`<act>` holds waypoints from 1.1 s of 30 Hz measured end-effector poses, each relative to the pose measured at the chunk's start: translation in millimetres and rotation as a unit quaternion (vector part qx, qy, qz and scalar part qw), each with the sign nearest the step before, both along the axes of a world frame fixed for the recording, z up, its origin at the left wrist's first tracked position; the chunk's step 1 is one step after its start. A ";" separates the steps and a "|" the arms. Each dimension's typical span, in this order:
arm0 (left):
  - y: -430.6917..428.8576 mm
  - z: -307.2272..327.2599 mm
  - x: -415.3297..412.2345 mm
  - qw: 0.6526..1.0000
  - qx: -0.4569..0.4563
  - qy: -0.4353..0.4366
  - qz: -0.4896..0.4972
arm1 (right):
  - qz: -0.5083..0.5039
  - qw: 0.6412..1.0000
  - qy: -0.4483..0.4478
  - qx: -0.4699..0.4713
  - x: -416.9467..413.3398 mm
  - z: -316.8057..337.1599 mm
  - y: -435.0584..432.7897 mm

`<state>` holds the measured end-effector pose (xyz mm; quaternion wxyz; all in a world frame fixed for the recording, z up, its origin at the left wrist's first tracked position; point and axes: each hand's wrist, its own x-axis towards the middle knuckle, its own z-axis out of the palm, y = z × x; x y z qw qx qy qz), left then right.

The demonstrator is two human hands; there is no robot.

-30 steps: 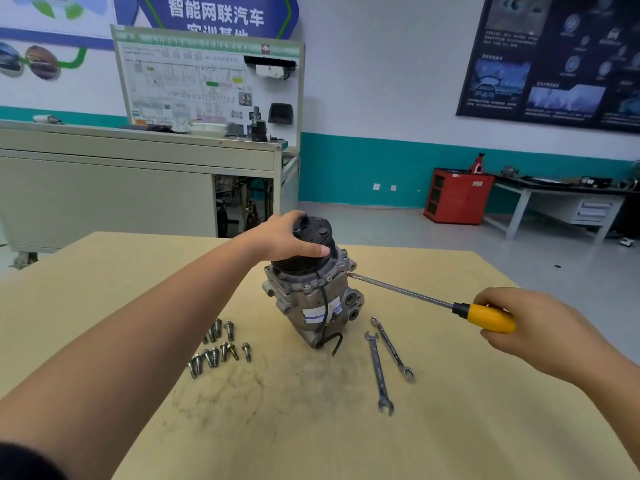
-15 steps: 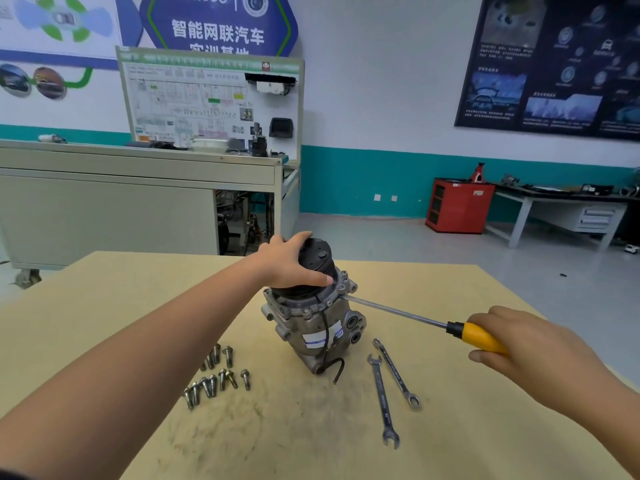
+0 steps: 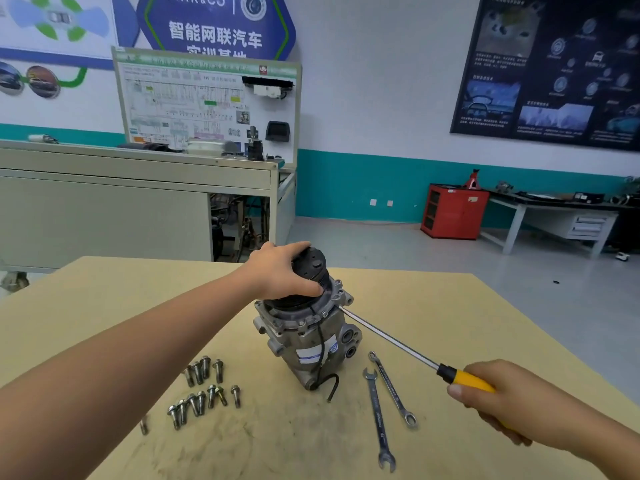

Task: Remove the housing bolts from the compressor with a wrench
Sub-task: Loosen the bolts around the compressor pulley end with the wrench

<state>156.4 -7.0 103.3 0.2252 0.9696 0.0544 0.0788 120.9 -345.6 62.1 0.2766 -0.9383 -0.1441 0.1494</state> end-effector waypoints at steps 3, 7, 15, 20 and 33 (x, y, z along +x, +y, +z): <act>0.9 -1.8 -0.1 1.000 -0.008 -0.010 -0.008 | 0.000 0.999 0.039 0.015 2.4 0.9 0.1; 2.9 -0.8 0.5 1.000 -0.016 -0.014 -0.019 | 0.013 0.999 0.031 0.030 9.2 2.4 -6.2; 7.9 -0.9 4.2 0.998 -0.008 -0.018 -0.053 | -0.140 0.983 -0.109 -0.047 39.0 -46.9 -25.2; 8.6 0.4 4.1 0.998 -0.010 -0.016 -0.054 | -0.093 0.971 -0.117 -0.184 64.8 -89.7 9.7; 13.1 -5.7 8.3 0.996 -0.026 -0.033 -0.073 | 0.134 0.956 -0.110 0.236 85.0 2.4 129.6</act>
